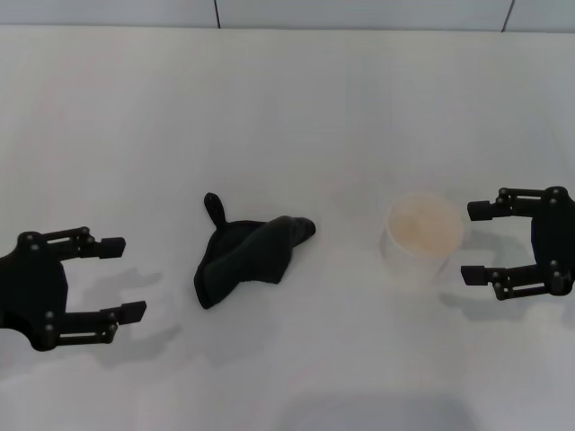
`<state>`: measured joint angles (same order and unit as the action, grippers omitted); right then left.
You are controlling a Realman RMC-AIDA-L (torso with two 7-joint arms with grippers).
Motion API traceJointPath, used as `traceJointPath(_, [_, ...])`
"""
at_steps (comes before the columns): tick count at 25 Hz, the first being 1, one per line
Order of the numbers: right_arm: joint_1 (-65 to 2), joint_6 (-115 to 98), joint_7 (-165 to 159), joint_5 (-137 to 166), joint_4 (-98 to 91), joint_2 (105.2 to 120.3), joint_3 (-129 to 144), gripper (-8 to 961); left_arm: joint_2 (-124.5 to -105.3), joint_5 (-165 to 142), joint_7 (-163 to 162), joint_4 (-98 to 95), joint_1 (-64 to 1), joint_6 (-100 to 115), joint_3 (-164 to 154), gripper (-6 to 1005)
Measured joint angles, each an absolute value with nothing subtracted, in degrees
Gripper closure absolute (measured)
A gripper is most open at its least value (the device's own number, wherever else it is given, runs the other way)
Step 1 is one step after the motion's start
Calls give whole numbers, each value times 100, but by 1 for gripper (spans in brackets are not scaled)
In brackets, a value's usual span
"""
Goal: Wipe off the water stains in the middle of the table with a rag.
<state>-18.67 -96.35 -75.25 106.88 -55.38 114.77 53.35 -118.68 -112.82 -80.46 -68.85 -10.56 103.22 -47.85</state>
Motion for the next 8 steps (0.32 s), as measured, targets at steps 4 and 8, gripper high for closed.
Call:
traceJointPath(4, [-1869, -9583, -7551, 10685, -5537, 11479, 5334, 129, -11873, -11284, -8048, -6882, -1053, 10338, -4690, 201])
traceJointPath(8, [-1880, -9568, -7564, 10681, -5519, 11479, 5334, 129, -11869, -11291, -8050, -6882, -1061, 10345, -4689, 201])
